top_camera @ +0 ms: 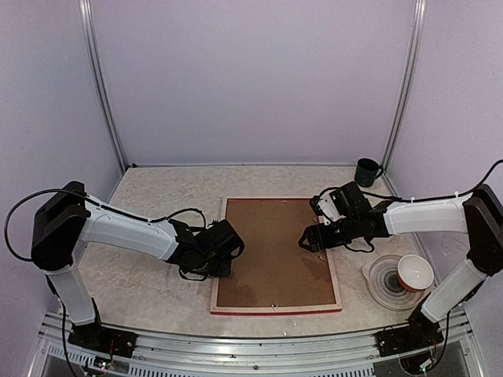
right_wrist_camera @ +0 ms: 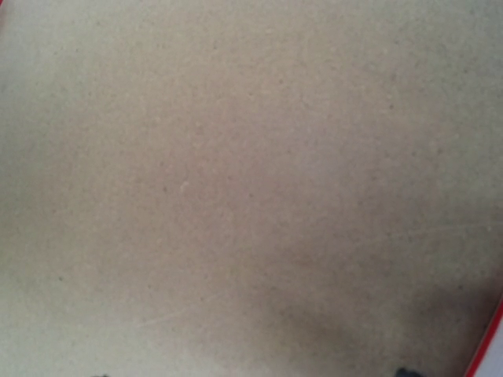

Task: Put the photo into the frame
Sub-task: Press the fastener onto the backboard.

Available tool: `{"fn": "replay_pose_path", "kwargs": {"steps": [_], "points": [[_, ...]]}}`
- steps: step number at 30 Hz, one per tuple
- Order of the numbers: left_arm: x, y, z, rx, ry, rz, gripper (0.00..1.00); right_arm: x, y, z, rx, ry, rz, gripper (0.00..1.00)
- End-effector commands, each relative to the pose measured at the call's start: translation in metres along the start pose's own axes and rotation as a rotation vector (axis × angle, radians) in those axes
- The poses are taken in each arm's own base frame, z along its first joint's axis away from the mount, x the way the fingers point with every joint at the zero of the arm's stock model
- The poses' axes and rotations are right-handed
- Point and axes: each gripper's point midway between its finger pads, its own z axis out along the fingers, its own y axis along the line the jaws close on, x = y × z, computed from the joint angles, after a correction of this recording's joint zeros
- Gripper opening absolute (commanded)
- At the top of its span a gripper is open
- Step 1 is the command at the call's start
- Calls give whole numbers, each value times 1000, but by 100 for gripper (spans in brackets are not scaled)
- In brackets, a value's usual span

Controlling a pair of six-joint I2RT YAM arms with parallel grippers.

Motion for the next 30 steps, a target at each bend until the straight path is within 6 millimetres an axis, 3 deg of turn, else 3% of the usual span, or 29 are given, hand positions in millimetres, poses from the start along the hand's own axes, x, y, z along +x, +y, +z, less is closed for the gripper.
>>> {"fn": "replay_pose_path", "kwargs": {"steps": [1, 6, 12, 19, 23, 26, 30], "points": [[8, 5, 8, -32, 39, 25, 36, -4, -5, -5, 12, -24, 6, 78], [13, 4, 9, -29, 59, 34, 31, -6, -5, -5, 9, -25, 8, 78], [21, 2, 13, -9, 85, 22, 17, -7, -3, -5, -4, -25, 12, 79], [19, -2, 14, 2, 83, 25, 13, -9, -5, -6, 15, -23, 16, 82], [16, -5, 15, 1, 91, 48, 6, -7, -5, -5, 12, -20, 22, 83], [19, -4, 15, -16, 108, 80, 0, -5, -6, -3, 15, -10, 21, 83], [25, -2, 15, -18, 141, 115, 0, -3, -9, -1, 23, 0, 25, 84]]}}
